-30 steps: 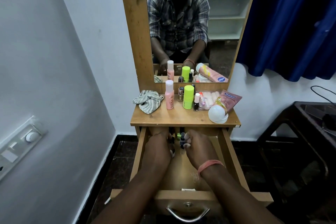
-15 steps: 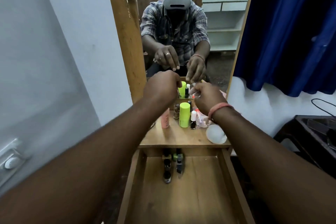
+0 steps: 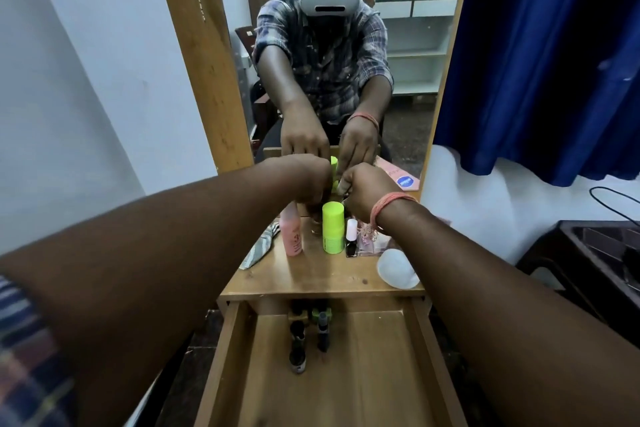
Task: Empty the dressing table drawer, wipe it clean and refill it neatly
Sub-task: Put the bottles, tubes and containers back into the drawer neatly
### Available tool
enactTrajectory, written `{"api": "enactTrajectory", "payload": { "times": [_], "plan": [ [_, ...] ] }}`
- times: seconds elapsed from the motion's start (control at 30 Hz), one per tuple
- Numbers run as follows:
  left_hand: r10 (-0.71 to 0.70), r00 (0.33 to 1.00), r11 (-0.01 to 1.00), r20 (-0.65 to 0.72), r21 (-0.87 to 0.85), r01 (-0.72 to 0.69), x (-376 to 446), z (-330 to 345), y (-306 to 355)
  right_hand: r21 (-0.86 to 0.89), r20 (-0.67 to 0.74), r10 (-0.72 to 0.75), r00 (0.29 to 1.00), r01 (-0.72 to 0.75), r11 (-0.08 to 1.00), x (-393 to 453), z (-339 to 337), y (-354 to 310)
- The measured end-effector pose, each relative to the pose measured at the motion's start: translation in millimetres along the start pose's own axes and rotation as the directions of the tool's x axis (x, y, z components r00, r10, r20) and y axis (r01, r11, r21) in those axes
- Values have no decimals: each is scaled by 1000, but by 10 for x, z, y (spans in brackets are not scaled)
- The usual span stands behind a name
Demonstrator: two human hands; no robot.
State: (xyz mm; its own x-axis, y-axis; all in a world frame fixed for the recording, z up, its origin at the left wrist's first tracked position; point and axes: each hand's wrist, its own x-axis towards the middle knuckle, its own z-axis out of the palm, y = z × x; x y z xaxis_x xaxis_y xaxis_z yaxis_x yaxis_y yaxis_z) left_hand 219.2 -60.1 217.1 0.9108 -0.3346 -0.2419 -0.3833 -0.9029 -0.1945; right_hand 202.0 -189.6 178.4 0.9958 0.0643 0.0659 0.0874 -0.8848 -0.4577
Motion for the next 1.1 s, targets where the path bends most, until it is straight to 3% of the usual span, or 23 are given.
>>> {"api": "enactTrajectory", "payload": {
  "times": [0.1, 0.3, 0.43, 0.53, 0.6, 0.67, 0.73, 0.8, 0.93, 1.1],
  "plan": [
    [18, 1000, 1000, -14, -24, -18, 73, 69, -30, 41, -135, -6, 991, 12, 999, -61, -71, 54],
    [58, 998, 998, 13, -28, -58, 128, 40, -94, 424, -444, 108, 890, 102, 900, -254, -166, 132],
    [76, 992, 994, -105, -70, -84, -47, -226, -171, 508, -602, 154, 784, 227, 831, -546, -281, 70],
    [45, 976, 977, -212, -196, -87, -480, -507, -210, 566, -650, 195, 734, 298, 768, -906, -314, -1],
    [-18, 948, 962, -318, -263, -70, -947, -612, -224, 621, -616, 189, 765, 323, 714, -1198, -250, -5],
    [-84, 912, 929, -403, -362, -75, -1439, -543, -216, 690, -489, 143, 860, 282, 666, -1458, -114, 25],
    [-153, 913, 869, -377, -491, -57, -1854, -280, -111, 720, -318, 81, 944, 185, 669, -1636, 82, 70],
    [-205, 942, 782, -265, -623, -5, -2085, 160, 66, 706, -164, 50, 985, 82, 703, -1776, 281, 94],
    [-261, 963, 719, -67, -679, 148, -2057, 1111, 408, 671, -29, 8, 1000, 14, 741, -1952, 563, 123],
    [-289, 957, 735, -26, -647, 205, -1923, 1852, 543, 538, 25, -102, 994, 72, 840, -1987, 820, 213]
  ]
}}
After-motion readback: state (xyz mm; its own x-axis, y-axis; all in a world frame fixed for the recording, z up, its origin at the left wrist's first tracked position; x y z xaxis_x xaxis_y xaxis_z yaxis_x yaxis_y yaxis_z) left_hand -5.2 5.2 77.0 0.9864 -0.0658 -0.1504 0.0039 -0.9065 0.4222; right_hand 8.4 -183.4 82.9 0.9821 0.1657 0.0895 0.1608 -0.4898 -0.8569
